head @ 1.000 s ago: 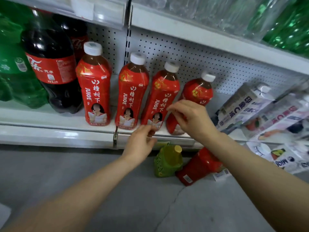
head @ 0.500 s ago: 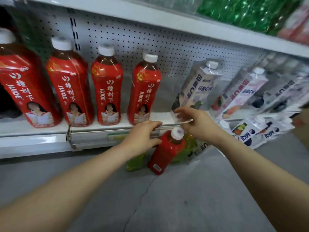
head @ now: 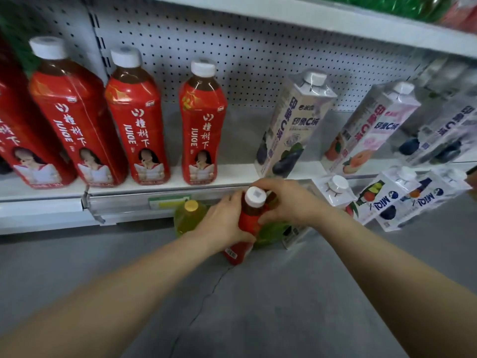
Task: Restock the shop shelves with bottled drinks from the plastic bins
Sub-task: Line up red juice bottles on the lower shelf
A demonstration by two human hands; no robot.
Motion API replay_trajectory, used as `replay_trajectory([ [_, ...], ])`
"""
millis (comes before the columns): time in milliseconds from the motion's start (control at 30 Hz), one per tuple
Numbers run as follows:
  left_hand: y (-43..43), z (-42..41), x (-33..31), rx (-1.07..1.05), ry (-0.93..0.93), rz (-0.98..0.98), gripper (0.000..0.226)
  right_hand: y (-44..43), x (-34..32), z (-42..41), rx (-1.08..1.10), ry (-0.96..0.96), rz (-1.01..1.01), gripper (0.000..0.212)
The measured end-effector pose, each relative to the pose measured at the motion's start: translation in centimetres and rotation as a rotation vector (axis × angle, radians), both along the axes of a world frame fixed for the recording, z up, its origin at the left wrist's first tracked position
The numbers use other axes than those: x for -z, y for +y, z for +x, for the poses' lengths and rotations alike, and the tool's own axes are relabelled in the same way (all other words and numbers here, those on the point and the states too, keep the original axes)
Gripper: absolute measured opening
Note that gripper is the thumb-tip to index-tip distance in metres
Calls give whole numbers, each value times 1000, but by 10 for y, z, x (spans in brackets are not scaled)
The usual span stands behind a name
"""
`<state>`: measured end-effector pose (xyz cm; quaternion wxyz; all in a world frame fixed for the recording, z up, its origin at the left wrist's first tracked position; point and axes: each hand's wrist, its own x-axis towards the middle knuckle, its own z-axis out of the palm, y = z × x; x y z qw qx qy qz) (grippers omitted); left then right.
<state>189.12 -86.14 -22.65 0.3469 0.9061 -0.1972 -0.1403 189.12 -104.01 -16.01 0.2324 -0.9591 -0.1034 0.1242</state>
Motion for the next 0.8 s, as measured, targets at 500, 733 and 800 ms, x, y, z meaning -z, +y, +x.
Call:
replay_trajectory([
  [500,-8,23,-4,-77,41,41,101,13,7,9,252,-42,110,42],
  [733,-1,29,-7,-92,39,19,91,8,7,13,133,169,119,80],
  [800,1,28,-10,-67,23,35,92,7,12,11,107,152,65,89],
])
